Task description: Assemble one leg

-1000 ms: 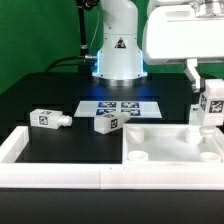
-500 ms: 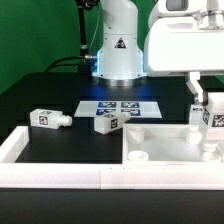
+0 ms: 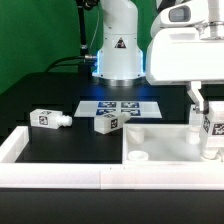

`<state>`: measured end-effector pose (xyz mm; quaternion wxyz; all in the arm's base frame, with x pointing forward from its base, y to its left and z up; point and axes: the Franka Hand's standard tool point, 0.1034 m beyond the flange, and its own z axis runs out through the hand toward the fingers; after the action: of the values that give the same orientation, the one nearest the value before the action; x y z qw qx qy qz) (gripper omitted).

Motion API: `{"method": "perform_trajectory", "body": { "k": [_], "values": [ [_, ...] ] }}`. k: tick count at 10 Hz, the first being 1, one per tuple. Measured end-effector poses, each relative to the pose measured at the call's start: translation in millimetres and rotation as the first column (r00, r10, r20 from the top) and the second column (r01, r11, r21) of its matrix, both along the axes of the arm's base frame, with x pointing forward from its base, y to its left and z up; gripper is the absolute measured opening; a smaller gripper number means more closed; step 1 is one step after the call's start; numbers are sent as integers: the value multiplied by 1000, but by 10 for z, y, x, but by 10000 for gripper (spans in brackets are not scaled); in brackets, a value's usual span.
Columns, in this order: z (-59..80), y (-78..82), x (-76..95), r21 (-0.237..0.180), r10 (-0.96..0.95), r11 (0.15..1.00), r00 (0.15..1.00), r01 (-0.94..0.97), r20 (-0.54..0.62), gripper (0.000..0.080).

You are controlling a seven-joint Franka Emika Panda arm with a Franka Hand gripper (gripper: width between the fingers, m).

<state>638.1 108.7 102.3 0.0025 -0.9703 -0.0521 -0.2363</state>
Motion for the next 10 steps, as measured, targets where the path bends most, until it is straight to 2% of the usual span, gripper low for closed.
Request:
{"method": "perform_trajectory", "body": {
  "k": [3, 6, 10],
  "values": [
    [-15, -4, 13, -1, 2, 1000, 1000, -2, 13, 287],
    [-113, 1, -33, -5, 6, 1000, 1000, -6, 17, 287],
    [-125, -25, -34, -6, 7, 1000, 998, -7, 61, 292]
  ]
}}
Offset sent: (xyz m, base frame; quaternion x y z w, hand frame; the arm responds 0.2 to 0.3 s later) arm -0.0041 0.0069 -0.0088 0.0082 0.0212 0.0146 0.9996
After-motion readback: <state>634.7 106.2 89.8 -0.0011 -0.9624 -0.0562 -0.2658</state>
